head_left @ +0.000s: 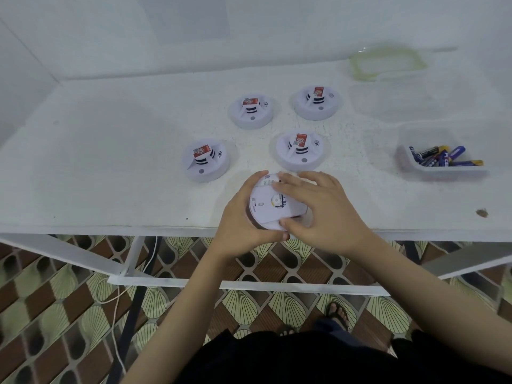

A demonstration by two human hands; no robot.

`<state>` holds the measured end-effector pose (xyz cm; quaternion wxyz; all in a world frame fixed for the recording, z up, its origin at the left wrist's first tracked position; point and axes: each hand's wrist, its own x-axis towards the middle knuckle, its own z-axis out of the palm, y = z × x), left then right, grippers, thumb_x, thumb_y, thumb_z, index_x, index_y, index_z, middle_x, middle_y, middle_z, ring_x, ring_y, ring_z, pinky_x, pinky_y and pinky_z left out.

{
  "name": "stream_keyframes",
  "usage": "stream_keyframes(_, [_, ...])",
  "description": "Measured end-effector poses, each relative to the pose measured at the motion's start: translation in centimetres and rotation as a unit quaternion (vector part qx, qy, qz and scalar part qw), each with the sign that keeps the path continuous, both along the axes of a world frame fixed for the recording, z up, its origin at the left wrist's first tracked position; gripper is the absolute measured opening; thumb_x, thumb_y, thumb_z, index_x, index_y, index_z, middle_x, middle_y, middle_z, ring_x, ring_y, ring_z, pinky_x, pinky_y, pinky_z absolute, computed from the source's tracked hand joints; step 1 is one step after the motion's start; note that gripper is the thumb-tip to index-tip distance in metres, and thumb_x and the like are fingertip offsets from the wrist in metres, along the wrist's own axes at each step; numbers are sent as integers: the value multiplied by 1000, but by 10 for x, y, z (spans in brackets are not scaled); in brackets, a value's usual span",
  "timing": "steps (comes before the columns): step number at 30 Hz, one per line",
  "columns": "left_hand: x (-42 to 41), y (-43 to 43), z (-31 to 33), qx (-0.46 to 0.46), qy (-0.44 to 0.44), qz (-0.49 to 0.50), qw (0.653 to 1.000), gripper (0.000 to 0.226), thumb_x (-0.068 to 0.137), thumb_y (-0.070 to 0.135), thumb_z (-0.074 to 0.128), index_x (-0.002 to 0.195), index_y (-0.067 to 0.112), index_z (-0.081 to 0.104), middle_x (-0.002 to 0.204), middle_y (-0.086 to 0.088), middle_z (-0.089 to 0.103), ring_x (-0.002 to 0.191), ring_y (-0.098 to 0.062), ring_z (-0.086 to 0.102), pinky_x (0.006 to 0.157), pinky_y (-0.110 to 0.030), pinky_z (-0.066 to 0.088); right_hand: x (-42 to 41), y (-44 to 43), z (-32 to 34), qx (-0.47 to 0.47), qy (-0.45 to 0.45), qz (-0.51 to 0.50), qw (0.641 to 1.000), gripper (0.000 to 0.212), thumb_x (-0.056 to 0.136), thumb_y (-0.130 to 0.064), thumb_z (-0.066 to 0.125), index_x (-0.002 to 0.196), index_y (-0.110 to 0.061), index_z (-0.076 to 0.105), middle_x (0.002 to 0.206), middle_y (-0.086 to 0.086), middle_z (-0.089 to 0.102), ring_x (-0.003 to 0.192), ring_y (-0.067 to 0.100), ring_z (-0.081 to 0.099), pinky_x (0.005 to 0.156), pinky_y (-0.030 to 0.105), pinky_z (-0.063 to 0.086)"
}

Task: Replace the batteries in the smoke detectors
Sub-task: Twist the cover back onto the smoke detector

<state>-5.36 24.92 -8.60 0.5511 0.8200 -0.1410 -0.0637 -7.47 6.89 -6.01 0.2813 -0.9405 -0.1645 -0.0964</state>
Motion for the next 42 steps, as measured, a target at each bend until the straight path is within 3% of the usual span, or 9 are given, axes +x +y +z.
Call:
stream_keyframes(8, [0, 3, -3, 4, -1, -6, 1000, 106, 48, 19, 94, 139, 34, 42, 125, 21, 56, 119, -7, 54, 96, -43, 53, 12, -4, 2, -54, -64, 48, 995, 65, 71, -56, 57, 120, -14, 63, 114, 4, 59, 111, 16, 39, 94, 20, 20])
stream_keyframes(14, [0, 1, -4, -6, -2, 11, 1000, 104, 45, 29, 93, 136, 42, 43, 122, 22, 59, 118, -5, 55, 95, -40, 53, 14, -5, 2, -57, -80, 43, 994, 63, 70, -56, 59, 118, -16, 65, 103, 1, 61, 102, 16, 43, 88, 26, 25])
stream_keyframes(18, [-1, -1, -5, -8, -7, 22, 1000, 102, 42, 35, 92, 127, 56, 41, 121, 26, 59, 117, -1, 55, 95, -35, 53, 11, -3, 0, -55, -73, 15, 996, 63, 67, -60, 57, 117, -22, 65, 102, -4, 58, 97, 17, 47, 82, 27, 24])
stream_keyframes(23, [0, -2, -4, -18, -6, 21, 1000, 100, 40, 38, 92, 124, 56, 41, 118, 30, 59, 116, 3, 55, 91, -20, 50, 8, 0, -1, -56, -93, -9, 994, 62, 66, -59, 58, 115, -23, 65, 102, -5, 58, 90, 18, 49, 77, 27, 21])
stream_keyframes(28, [1, 1, -5, -2, -12, 13, 1000, 101, 47, 22, 96, 125, 54, 41, 116, 31, 58, 113, 9, 53, 88, -15, 49, 12, -1, -4, -41, -62, 4, 997, 63, 68, -62, 56, 118, -25, 64, 111, -6, 59, 97, 16, 47, 81, 27, 24])
stream_keyframes(31, [3, 3, -4, 1, -5, 2, 1000, 100, 48, 21, 94, 131, 44, 43, 118, 25, 59, 113, 6, 54, 89, -21, 52, 18, -4, -3, -16, -40, 40, 998, 64, 69, -61, 56, 121, -23, 64, 115, -5, 59, 105, 12, 40, 86, 24, 22])
stream_keyframes(36, [4, 3, -4, -8, 2, -10, 1000, 101, 48, 19, 93, 137, 32, 45, 121, 19, 60, 115, -2, 57, 92, -32, 54, 23, -4, -1, -52, -66, 75, 994, 62, 74, -57, 56, 118, -15, 65, 113, 3, 60, 100, 15, 41, 82, 24, 23])
stream_keyframes(40, [1, 0, -5, -14, -6, 9, 1000, 97, 48, 15, 94, 123, 49, 43, 113, 39, 58, 109, 11, 55, 85, -12, 48, 21, -1, -1, -94, -105, 58, 988, 60, 76, -59, 55, 115, -14, 64, 108, 5, 58, 95, 18, 42, 79, 28, 24])
stream_keyframes(42, [-1, 0, -4, -12, -15, 18, 1000, 96, 46, 18, 93, 120, 52, 42, 111, 41, 58, 108, 13, 55, 84, -10, 47, 20, 1, -2, -115, -119, 47, 985, 61, 75, -61, 55, 114, -15, 64, 107, 5, 58, 96, 18, 42, 79, 29, 24])
